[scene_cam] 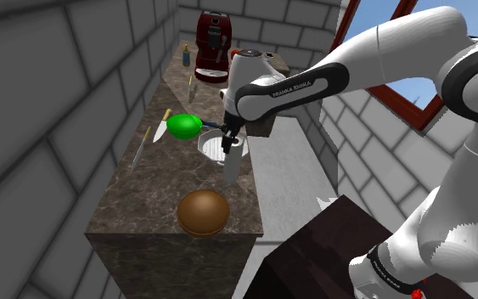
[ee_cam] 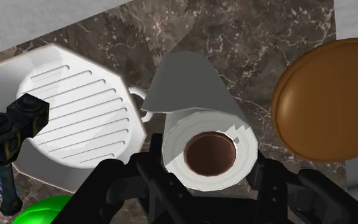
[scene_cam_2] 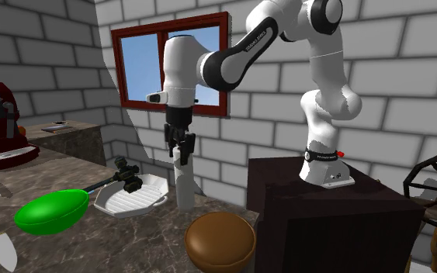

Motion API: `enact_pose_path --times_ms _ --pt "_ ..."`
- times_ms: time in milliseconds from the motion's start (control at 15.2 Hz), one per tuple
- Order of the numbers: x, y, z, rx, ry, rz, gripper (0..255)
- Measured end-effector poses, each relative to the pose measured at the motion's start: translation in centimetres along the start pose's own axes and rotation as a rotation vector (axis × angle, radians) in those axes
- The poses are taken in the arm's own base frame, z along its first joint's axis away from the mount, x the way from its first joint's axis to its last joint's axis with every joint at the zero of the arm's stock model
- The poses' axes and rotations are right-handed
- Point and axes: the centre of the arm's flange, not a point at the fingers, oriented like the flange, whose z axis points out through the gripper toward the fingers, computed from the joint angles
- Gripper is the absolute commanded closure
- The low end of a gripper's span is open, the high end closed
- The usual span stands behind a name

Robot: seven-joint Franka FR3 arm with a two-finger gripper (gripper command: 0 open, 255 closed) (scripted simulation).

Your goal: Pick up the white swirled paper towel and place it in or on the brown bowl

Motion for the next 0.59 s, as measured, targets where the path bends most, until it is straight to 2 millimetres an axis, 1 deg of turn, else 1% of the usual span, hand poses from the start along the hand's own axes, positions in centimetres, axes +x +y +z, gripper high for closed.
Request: enact_pose_path --times_ms 594 --pt "0.2 0.4 -4.7 0.000 0.000 0.000 255"
